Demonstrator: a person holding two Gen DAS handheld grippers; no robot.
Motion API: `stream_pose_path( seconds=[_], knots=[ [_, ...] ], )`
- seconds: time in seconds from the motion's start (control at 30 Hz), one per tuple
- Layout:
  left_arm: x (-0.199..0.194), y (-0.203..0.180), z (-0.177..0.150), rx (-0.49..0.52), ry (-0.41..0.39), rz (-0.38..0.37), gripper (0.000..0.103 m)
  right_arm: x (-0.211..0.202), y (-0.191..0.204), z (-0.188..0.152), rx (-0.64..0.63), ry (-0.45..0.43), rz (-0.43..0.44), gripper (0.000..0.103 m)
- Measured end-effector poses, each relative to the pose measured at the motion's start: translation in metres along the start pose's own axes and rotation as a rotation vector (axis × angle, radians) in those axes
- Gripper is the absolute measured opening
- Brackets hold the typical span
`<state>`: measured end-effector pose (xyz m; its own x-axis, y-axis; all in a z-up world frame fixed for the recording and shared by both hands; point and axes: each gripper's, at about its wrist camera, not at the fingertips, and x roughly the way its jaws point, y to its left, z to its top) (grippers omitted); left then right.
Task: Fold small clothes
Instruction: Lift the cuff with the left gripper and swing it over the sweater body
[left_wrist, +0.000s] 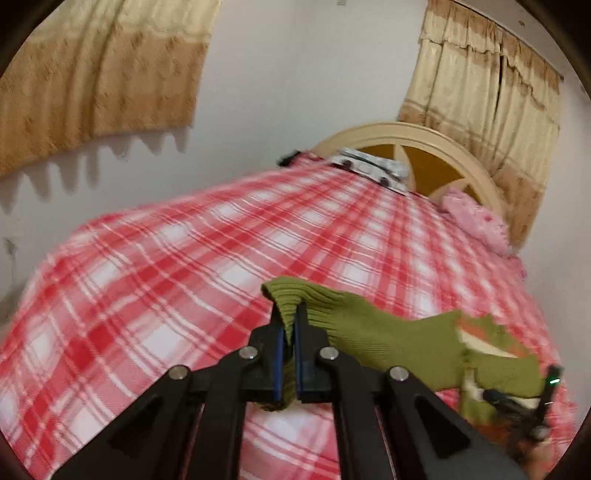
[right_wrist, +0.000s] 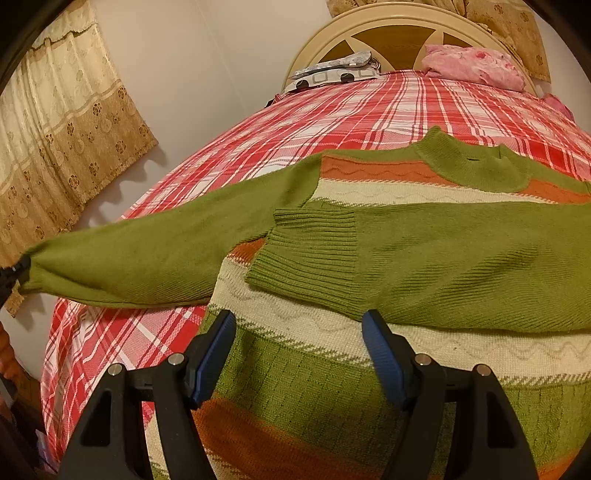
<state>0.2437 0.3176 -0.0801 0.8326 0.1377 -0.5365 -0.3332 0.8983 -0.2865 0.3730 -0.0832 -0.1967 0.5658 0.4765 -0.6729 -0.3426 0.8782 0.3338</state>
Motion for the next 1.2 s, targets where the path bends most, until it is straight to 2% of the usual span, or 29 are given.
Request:
stream_pose_path(
  seconds=[0.07, 0.23, 0.37, 0.63, 0.83, 1.2],
  knots=[
    [0.001, 0.000, 0.007, -0.045, 0.024, -0.055, 0.004, -0.004, -0.004, 0.000, 0.023, -0.017, 0.005, 0.071],
    [-0.012, -0.013, 0.024, -0.054, -0.001, -0.119, 0.004, -0.028, -0.012, 0.007, 0.078, -0.079, 0.002, 0.072],
    [-0.019, -0.037, 0.030, -0.001, -0.018, -0.145, 0.004, -0.047, -0.015, 0.009, 0.058, -0.086, -0.023, 0.072],
    [-0.031, -0.081, 0.046, 0.020, -0.058, -0.220, 0.004, -0.089, -0.037, 0.001, 0.119, -0.119, -0.042, 0.072],
    [-0.039, -0.133, 0.063, 0.085, -0.085, -0.275, 0.004, -0.120, -0.043, -0.007, 0.121, -0.155, -0.038, 0.072],
    [-0.052, -0.258, 0.076, 0.259, -0.124, -0.385, 0.004, -0.172, -0.067, -0.030, 0.149, -0.209, -0.052, 0.072]
  ],
)
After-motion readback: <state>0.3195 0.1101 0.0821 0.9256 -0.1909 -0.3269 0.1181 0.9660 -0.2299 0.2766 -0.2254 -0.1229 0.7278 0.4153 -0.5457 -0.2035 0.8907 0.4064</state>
